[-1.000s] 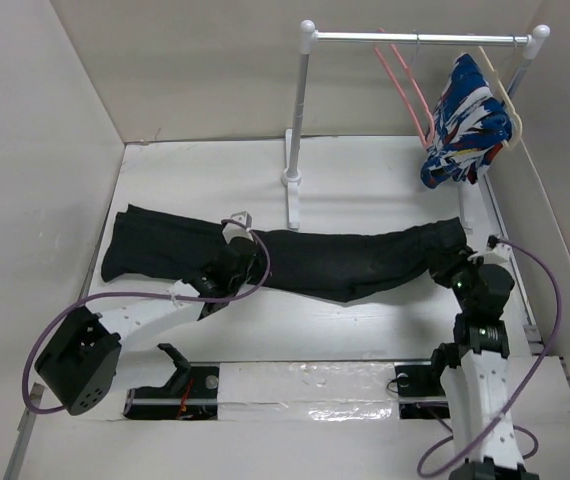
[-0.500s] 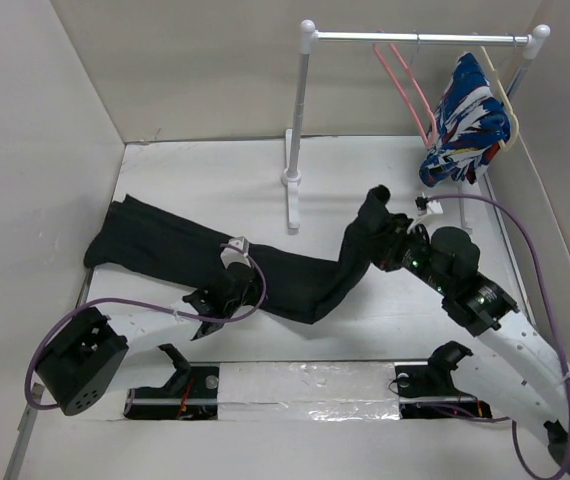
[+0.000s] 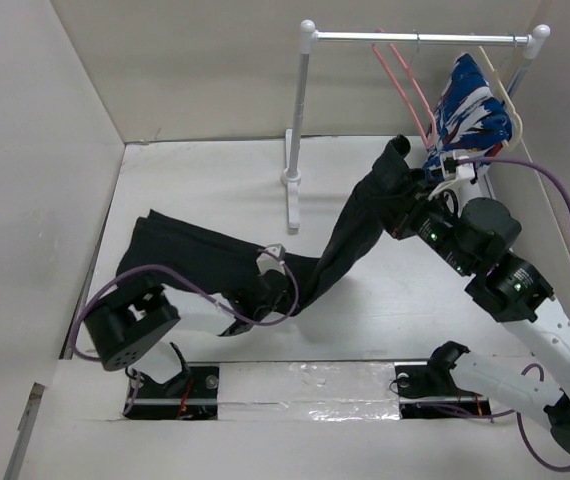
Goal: Place the trousers on the hanger
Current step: Fold the trousers at the center of the board.
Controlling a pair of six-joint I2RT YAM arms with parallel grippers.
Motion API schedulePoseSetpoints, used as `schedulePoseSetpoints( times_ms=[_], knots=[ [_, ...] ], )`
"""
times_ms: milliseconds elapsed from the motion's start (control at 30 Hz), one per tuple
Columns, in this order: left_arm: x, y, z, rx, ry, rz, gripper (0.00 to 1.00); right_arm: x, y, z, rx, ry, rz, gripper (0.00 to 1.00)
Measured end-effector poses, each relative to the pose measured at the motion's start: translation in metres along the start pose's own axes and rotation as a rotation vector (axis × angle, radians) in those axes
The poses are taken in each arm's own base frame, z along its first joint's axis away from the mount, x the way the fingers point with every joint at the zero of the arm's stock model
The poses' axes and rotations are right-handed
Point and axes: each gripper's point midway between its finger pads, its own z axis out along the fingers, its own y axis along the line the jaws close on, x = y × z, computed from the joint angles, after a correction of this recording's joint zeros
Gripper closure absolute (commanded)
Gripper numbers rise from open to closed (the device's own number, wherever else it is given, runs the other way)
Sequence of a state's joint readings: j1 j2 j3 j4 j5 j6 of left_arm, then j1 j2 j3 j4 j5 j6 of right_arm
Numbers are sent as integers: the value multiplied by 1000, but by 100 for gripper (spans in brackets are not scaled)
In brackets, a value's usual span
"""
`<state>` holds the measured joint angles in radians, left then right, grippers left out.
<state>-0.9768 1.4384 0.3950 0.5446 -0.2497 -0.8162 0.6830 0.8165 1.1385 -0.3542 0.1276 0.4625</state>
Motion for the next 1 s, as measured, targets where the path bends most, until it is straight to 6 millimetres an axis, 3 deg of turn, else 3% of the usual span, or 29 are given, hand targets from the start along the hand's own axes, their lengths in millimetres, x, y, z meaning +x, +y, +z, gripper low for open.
schedulePoseSetpoints(
  times_ms=[133, 267, 367, 400, 433, 500, 633, 733, 800, 933, 1000],
  knots=[
    [19, -57, 24, 79, 50, 43, 100, -12, 9, 4, -13, 6, -32, 100],
    [41, -118, 43, 170, 93, 84, 100, -11, 16, 15, -31, 31, -55, 100],
    [45, -135, 38, 201, 99, 98, 79, -4, 16, 26, -31, 61, -75, 100],
    [41, -133, 35, 199, 95, 93, 66, -2, 16, 29, -32, 71, -80, 100],
    [34, -126, 30, 192, 84, 88, 61, 1, 16, 32, -32, 81, -83, 100],
    [8, -108, 17, 168, 46, 59, 60, 5, 16, 38, -34, 96, -90, 100],
    [-87, -80, -29, 145, -158, -55, 60, 17, 19, 52, -44, 132, -98, 100],
    [-165, -64, -88, 174, -374, -150, 60, 25, 28, 63, -66, 154, -107, 100],
    [-203, -50, -131, 187, -506, -189, 60, 32, 38, 73, -87, 171, -111, 100],
    [-248, -19, -208, 151, -712, -234, 61, 51, 67, 99, -130, 209, -134, 100],
    [-259, -17, -240, 153, -768, -242, 61, 67, 86, 115, -158, 235, -146, 100]
  ],
)
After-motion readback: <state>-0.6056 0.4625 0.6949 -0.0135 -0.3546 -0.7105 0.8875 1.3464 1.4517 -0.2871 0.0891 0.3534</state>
